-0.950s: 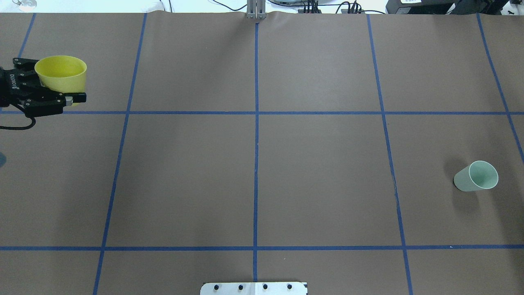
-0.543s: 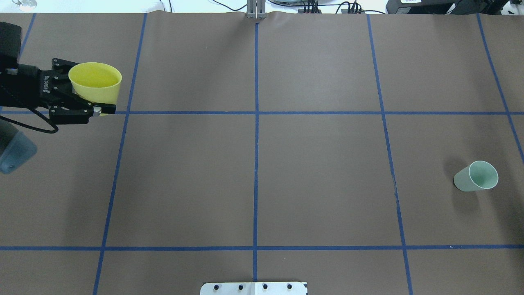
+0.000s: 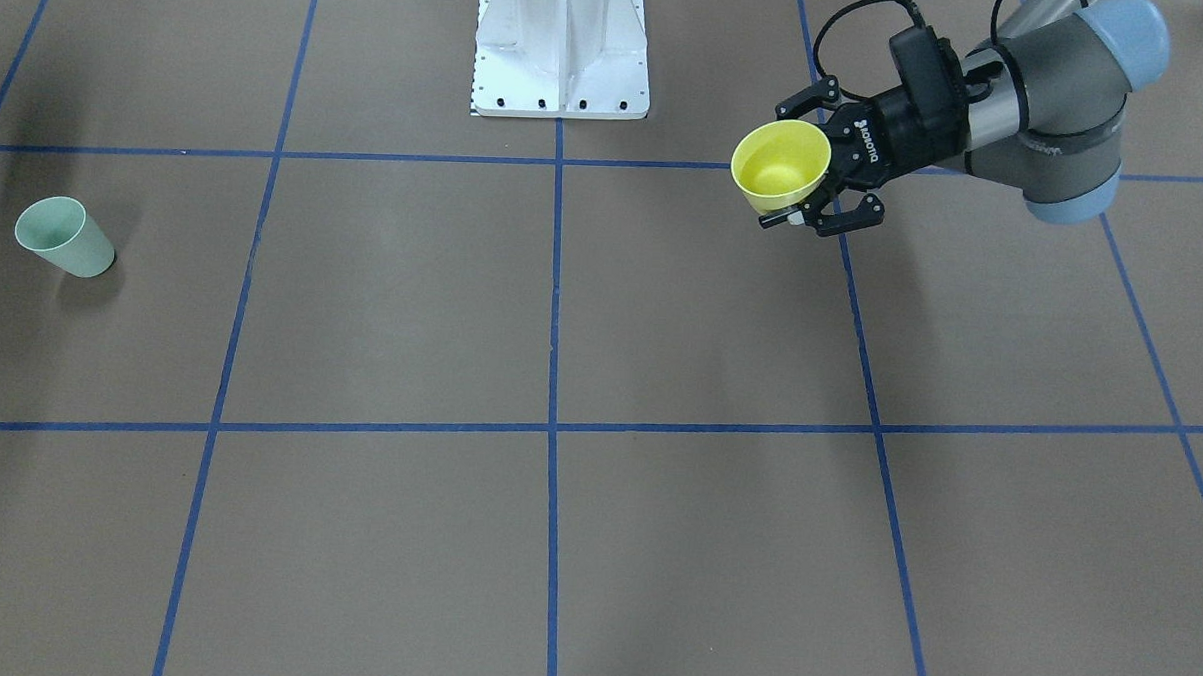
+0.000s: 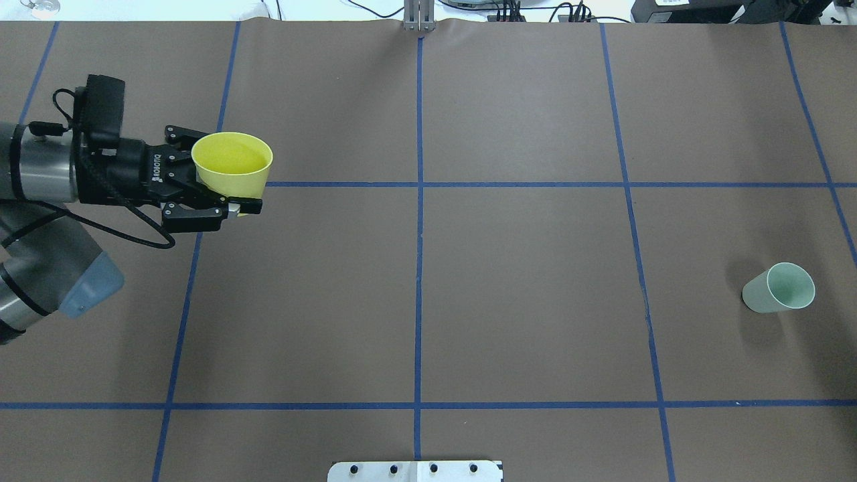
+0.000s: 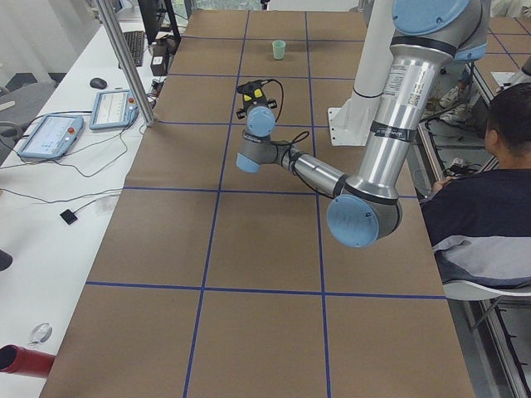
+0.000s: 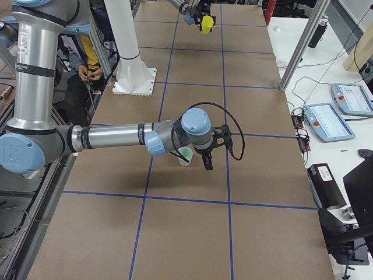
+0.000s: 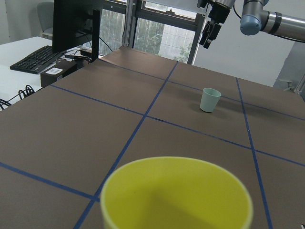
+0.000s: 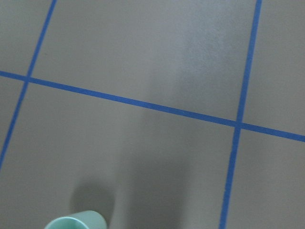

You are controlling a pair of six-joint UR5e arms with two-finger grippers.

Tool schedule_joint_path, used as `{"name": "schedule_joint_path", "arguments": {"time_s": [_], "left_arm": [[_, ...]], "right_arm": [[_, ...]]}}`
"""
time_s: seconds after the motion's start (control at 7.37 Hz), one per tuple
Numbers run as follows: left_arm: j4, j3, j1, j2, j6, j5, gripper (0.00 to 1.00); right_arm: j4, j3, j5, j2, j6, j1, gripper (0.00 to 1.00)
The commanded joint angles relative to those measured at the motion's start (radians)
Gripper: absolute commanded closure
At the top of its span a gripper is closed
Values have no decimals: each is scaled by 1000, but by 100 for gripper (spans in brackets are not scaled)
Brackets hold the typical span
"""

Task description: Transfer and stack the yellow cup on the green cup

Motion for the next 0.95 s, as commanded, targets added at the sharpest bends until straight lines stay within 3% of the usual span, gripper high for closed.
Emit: {"name": "schedule_joint_path", "arguments": {"time_s": [0.0, 0.27, 0.54, 0.81], "left_arm": [[9, 59, 81, -63, 123, 15, 100], [25, 86, 104, -112, 211, 16, 100], [32, 147, 126, -149, 233, 22, 100], [30, 161, 136, -149, 276, 53, 100]], "right_arm": [[1, 81, 34, 111, 258, -165, 0], [3, 81, -19, 317, 584, -360, 0], [108, 46, -171, 468, 668, -593, 0], [103, 39, -231, 565, 816, -707, 0]]}}
